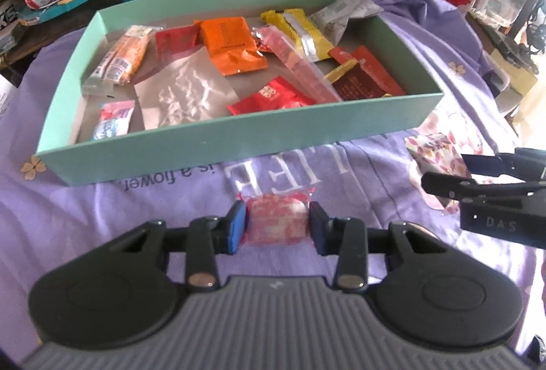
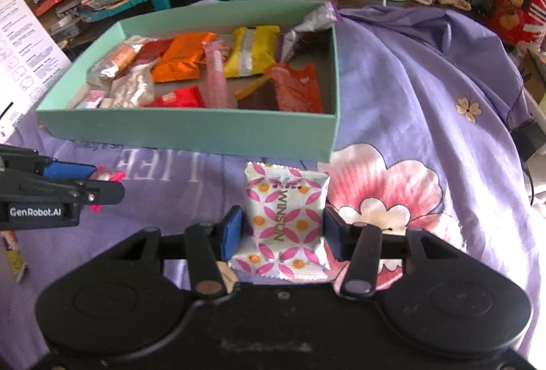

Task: Organize snacks
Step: 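Carry the pink candy and WINSON packet into the green box and open both grippers, then move both grippers to the sheet and grasp the orange-white chip bag with the right gripper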

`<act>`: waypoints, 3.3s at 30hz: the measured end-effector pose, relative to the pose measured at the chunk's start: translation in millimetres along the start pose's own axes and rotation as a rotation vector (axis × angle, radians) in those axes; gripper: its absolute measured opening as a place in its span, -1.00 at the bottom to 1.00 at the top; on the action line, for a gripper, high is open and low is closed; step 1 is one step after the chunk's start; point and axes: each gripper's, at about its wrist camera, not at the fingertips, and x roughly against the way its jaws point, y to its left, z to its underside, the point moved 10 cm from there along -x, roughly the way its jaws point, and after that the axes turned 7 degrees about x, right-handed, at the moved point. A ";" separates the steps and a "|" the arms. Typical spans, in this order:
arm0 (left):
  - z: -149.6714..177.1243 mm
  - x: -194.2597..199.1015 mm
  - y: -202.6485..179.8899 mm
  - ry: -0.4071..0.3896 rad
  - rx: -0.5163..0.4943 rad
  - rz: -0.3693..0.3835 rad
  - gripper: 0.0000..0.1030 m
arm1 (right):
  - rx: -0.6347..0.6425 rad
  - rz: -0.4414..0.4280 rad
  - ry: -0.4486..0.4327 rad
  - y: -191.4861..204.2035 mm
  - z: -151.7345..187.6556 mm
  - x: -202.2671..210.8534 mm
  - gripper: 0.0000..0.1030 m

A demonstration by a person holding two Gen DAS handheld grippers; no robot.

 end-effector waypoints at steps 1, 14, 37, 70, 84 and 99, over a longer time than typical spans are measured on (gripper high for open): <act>0.3 5.1 0.5 -0.005 0.001 0.005 -0.25 | 0.005 -0.002 -0.006 2.7 -1.5 4.1 -0.03; -45.4 80.6 7.1 -0.170 0.031 0.052 -0.25 | 0.056 -0.020 -0.122 17.9 -57.3 62.8 -0.03; -139.4 7.1 24.4 -0.123 0.042 0.014 -0.24 | 0.036 -0.038 -0.119 6.8 -149.1 -10.1 -0.03; -129.8 10.5 29.8 -0.135 0.006 -0.128 1.00 | 0.024 -0.037 -0.138 9.6 -144.0 -2.2 1.00; -77.8 81.5 33.6 -0.169 0.030 -0.102 1.00 | 0.007 -0.045 -0.149 28.9 -105.0 59.9 1.00; 52.4 102.6 85.7 -0.082 0.094 -0.130 1.00 | -0.059 -0.057 -0.001 48.2 25.7 68.8 1.00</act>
